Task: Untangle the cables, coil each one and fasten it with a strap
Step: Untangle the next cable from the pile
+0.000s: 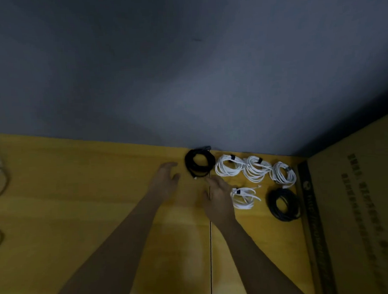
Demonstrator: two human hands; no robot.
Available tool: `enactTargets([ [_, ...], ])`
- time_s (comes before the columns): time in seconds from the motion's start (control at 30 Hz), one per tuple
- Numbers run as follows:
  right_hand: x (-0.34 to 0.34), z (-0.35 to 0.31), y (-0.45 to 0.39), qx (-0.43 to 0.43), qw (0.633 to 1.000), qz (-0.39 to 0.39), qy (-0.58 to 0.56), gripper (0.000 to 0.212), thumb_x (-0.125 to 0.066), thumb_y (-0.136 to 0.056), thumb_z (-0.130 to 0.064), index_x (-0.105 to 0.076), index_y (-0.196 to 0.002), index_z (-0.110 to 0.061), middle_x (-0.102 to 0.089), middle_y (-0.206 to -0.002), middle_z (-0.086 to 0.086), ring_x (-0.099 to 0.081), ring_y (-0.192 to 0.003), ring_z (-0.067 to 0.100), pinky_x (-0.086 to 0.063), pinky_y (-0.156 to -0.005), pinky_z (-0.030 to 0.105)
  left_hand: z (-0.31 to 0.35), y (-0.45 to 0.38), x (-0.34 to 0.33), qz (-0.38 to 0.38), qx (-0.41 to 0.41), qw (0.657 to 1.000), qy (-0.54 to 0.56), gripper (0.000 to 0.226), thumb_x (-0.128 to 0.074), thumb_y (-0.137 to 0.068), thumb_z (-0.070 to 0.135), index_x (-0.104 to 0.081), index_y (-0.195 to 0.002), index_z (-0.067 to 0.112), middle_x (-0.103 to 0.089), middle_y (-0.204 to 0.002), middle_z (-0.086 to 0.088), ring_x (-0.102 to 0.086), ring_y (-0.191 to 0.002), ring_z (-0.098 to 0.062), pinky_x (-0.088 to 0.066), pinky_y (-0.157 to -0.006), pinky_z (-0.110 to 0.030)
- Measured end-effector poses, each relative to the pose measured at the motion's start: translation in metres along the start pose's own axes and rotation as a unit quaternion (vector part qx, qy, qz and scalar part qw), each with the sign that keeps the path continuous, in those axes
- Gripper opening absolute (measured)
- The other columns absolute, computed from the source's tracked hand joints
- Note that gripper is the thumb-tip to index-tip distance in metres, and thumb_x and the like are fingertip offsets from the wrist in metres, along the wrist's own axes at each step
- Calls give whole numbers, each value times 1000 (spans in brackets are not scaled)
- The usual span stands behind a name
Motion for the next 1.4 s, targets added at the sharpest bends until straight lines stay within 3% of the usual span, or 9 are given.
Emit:
enactTargets([
  [0.13,-1,-27,25,30,998,-38,42,40,-49,-97,-15,-50,-136,-7,-38,-145,13,-35,-134,32,-36,-108,41,-22,56,29,27,19,996,-79,36,-45,-101,22,-49,-135,11,-55,-133,-10,-55,-116,-29,-47,-93,-40],
  [0.27,-16,-81,40,119,979,-75,149,39,-46,-99,-23,-50,-136,-10,-39,-143,9,-33,-134,27,-35,-107,39,-52,123,71,59,59,985,-148,33,-41,-103,26,-50,-132,14,-59,-126,-8,-59,-107,-29,-50,-84,-41],
  [0.5,-81,-245,73,272,935,-102,202,35,-43,-101,-23,-50,-134,-15,-43,-133,3,-38,-125,22,-42,-98,35,-138,248,195,153,148,955,-205,29,-38,-104,27,-55,-123,13,-62,-114,-9,-61,-97,-28,-49,-71,-38],
  [0.73,-185,-422,136,370,898,-153,182,37,-43,-100,-24,-48,-136,-19,-41,-136,0,-38,-126,20,-46,-92,34,-264,368,328,230,231,929,-177,31,-36,-103,28,-57,-117,11,-62,-111,-11,-60,-95,-31,-44,-66,-35],
  [0.93,-310,-558,179,379,885,-184,198,38,-44,-100,-25,-47,-137,-15,-37,-144,5,-38,-128,24,-44,-97,41,-400,454,449,288,270,909,-137,30,-39,-102,29,-60,-115,12,-64,-110,-10,-61,-95,-30,-51,-72,-37],
  [1.1,-407,-651,207,372,889,-202,173,36,-46,-99,-26,-51,-133,-16,-40,-142,5,-43,-125,26,-48,-92,42,-492,503,528,307,289,895,-146,31,-40,-102,29,-60,-118,12,-65,-110,-10,-61,-97,-30,-53,-77,-38],
  [1.4,-541,-720,210,334,896,-256,141,35,-50,-98,-24,-53,-132,-16,-42,-140,4,-43,-127,24,-47,-93,39,-629,495,587,241,297,916,-121,31,-39,-102,30,-58,-120,15,-64,-113,-7,-62,-98,-27,-54,-81,-41],
])
Point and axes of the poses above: each hand's wrist, its own y-axis away from the middle knuckle, its own x-axis out of the back of the hand, z = x × y, the point moved 7 cm from there along -y, towards the middle knuckle
